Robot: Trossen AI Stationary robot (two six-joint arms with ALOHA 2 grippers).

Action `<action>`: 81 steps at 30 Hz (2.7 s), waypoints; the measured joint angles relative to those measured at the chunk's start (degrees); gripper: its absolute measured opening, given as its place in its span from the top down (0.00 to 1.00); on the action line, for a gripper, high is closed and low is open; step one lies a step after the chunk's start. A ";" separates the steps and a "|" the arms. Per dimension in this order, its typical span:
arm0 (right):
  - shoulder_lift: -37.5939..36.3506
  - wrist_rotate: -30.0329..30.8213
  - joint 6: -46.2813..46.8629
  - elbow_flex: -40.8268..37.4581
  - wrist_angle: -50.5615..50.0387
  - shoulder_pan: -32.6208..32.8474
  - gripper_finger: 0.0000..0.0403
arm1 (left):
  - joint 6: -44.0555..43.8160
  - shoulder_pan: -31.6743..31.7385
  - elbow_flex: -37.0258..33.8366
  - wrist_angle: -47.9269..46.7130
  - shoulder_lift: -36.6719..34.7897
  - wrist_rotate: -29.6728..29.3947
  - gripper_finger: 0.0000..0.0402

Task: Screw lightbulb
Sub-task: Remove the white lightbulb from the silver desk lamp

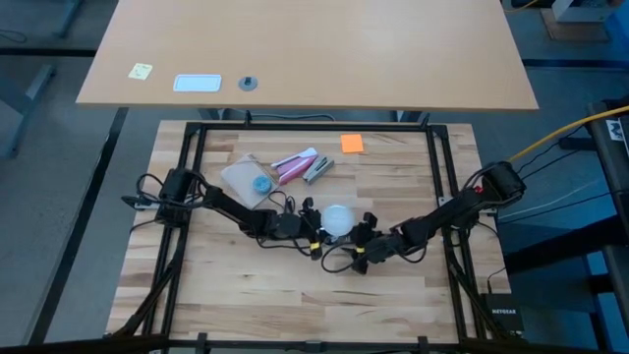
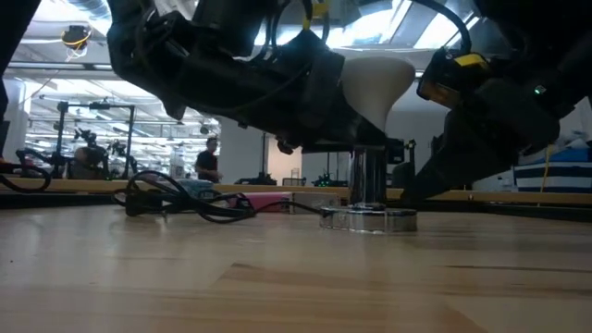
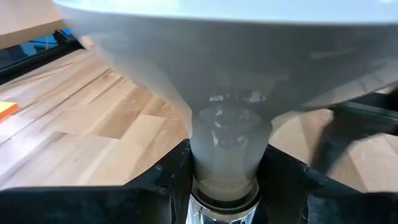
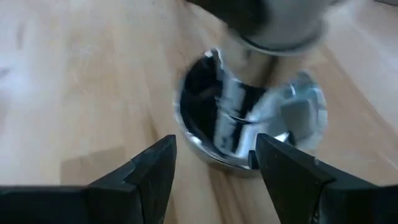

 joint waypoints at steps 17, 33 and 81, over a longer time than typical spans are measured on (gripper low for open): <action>0.04 -0.68 -0.25 -0.09 -0.48 -6.02 0.44 | -0.09 -4.12 -0.10 1.17 -0.01 2.44 0.65; 5.85 -12.79 2.77 0.02 9.52 -8.09 0.44 | 0.19 -4.14 0.03 -0.42 -0.02 0.18 0.65; 6.20 -7.75 -0.47 -0.22 8.69 -14.08 0.44 | -4.38 -7.24 -0.07 -2.22 -0.04 -4.79 0.65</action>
